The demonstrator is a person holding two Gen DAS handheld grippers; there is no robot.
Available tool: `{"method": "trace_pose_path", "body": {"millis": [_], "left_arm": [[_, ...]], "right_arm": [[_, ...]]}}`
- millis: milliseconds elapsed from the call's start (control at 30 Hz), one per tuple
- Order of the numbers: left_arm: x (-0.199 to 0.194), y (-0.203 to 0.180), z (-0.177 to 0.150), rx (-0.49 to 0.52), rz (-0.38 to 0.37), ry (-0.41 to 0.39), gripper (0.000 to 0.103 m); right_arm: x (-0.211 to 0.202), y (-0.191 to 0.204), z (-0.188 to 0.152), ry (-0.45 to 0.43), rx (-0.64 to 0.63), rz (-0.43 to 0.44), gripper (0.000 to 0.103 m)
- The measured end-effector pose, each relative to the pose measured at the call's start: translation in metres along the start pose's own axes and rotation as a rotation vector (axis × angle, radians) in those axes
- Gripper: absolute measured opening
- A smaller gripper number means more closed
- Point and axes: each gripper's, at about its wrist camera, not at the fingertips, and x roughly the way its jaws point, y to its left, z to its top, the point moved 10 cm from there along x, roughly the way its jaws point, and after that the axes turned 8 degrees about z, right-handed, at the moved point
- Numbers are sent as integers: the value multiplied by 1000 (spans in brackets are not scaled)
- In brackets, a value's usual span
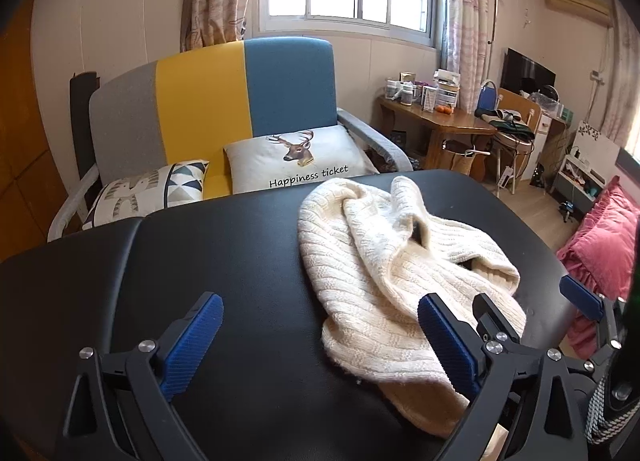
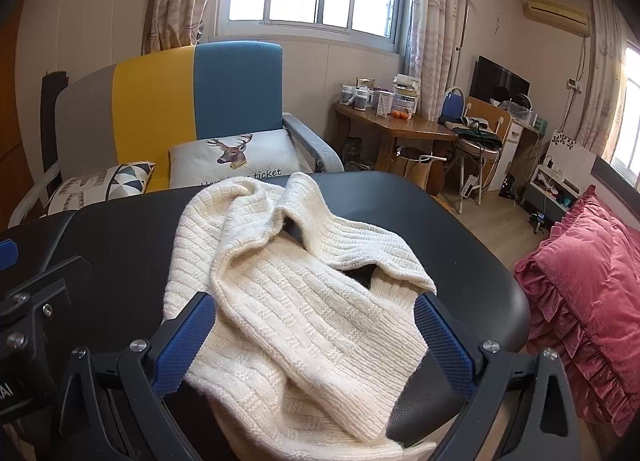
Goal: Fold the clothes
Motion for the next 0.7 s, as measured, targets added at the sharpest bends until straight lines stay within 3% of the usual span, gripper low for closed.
{"method": "trace_pose_path", "body": {"millis": [367, 533, 700], "left_arm": [[3, 2, -4, -51, -36, 32, 102], [1, -6, -9, -61, -112, 29, 103], [3, -4, -14, -61, -95, 28, 103]], "right_arm": [[3, -5, -4, 11, 37, 24, 101], [0, -4, -2, 12, 43, 17, 101], [1, -1, -2, 12, 20, 1, 101]]}}
